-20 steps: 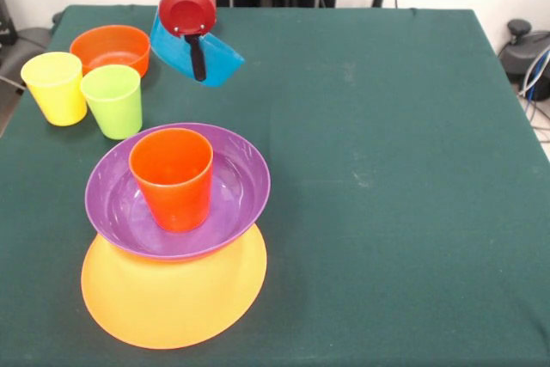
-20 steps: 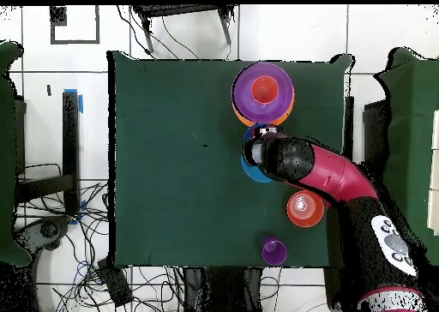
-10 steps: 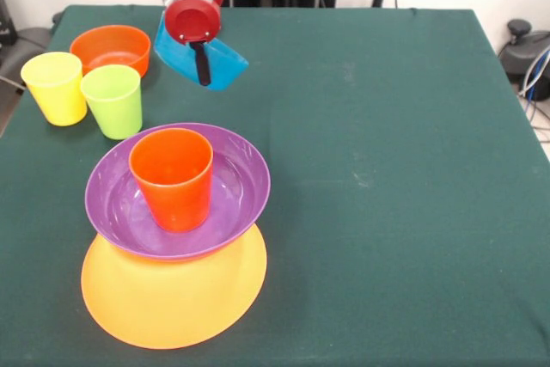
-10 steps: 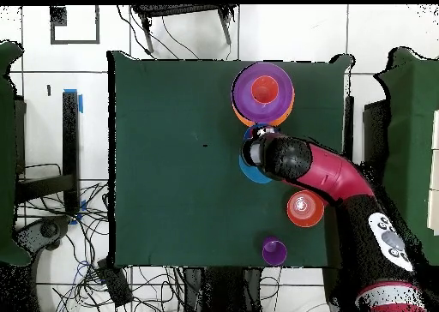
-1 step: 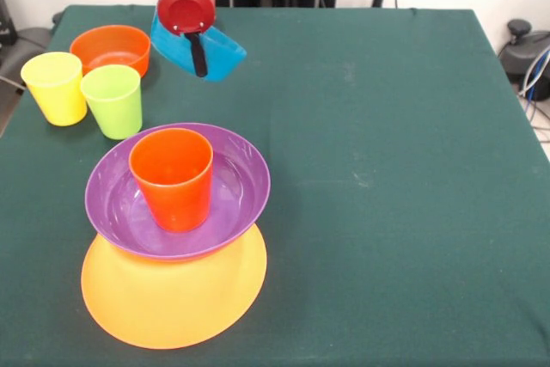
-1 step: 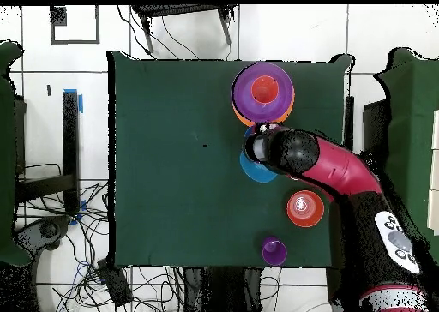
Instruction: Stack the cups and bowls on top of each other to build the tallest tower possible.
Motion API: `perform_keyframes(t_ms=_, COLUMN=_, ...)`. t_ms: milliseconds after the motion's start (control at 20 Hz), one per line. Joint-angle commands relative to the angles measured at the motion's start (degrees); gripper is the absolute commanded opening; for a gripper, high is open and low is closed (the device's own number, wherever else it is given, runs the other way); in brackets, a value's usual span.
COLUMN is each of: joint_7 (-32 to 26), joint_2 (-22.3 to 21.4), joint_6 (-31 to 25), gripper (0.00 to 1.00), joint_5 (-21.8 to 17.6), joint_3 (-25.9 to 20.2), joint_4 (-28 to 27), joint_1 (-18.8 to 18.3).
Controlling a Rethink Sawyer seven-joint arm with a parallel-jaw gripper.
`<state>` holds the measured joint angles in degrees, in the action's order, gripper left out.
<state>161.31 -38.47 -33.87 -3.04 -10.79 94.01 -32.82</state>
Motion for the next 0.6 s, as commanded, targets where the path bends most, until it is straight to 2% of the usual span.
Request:
perform_keyframes(t_ms=50, joint_7=-4.2, joint_2=1.4, joint_6=-7.0, gripper=0.0, joint_5=1.8, joint_3=-4.9, joint_4=-5.8, joint_1=0.6)
perform_keyframes(t_ms=600, joint_7=-6.4, joint_2=3.1, joint_6=-9.8, gripper=0.0, joint_5=2.9, joint_3=-6.4, joint_4=-9.5, joint_1=-0.7)
